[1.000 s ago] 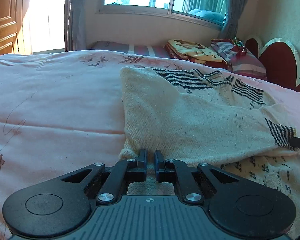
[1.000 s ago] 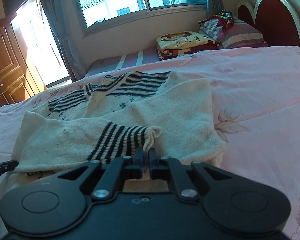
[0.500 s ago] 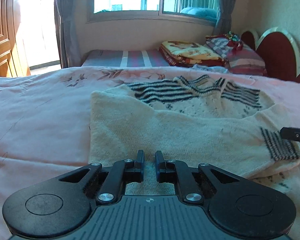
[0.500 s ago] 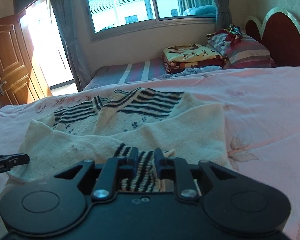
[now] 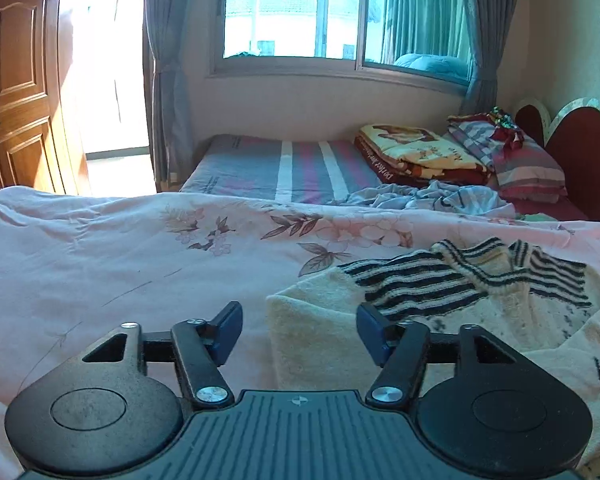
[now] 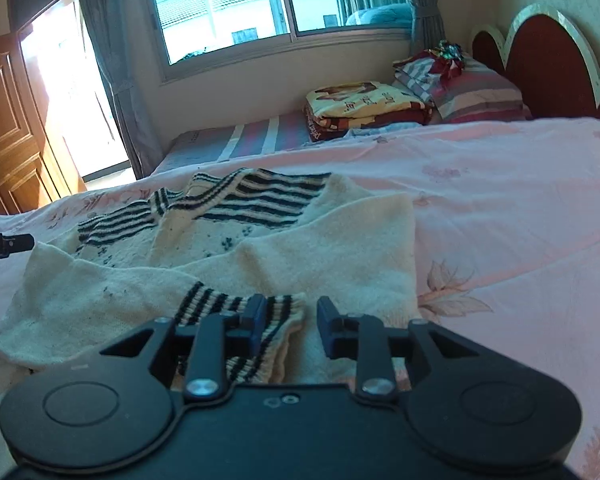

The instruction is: Fold small clothes

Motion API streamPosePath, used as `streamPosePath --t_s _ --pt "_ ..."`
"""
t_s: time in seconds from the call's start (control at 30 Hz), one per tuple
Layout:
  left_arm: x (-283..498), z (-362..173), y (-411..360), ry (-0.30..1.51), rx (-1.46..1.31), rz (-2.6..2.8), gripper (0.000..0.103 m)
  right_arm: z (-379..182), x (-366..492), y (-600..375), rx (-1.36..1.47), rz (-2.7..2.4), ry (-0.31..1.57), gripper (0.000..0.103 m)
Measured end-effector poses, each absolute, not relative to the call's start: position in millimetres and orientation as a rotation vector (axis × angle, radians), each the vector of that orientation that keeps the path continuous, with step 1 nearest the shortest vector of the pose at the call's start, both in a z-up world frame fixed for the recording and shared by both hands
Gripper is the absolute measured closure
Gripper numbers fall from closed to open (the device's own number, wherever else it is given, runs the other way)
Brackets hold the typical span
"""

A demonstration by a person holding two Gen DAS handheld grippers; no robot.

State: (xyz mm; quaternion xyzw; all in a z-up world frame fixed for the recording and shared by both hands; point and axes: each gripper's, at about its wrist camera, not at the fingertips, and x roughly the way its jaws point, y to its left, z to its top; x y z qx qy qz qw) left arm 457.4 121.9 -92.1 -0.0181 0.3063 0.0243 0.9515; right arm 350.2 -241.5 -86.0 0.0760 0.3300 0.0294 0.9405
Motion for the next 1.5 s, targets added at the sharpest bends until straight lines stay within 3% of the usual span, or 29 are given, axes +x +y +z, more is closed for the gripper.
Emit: streamPosePath --t_s 0.03,0.2,0.33,0.5,0.7,0.97,1.1,1.17,1.43,1.5 --pt "461 -94 128 0.635 -0.067 0.055 0.052 -87 349 -242 0.155 0.060 0.670 0.077" --pt "485 -129 137 0.766 -0.054 0.114 0.052 -92 349 -240 0.137 0.099 0.653 0.081" --pt "481 -126 140 0.749 -0.074 0.140 0.052 -93 355 -241 0.107 0.055 0.668 0.085" --pt "461 -111 113 0.661 -0.066 0.037 0.052 -76 355 -239 0.129 0.077 0.596 0.079" --pt "469 -128 82 0.722 -0.034 -0.034 0.052 -88 378 -227 0.041 0.052 0.661 0.079" --pt "443 -107 69 0.673 -0.023 -0.074 0.051 -71 364 -227 0.072 0.098 0.602 0.075" --pt "433 -126 58 0.712 0.003 -0.083 0.051 -79 361 -207 0.011 0.203 0.624 0.074" --pt "428 -129 59 0.691 0.021 -0.082 0.046 -95 367 -203 -0.063 0.154 0.700 0.075" --pt "420 -130 72 0.674 0.007 -0.084 0.045 -93 361 -209 -0.079 0.113 0.683 0.075" --pt "418 -130 72 0.674 0.010 -0.076 0.045 -89 358 -208 -0.095 0.075 0.680 0.067"
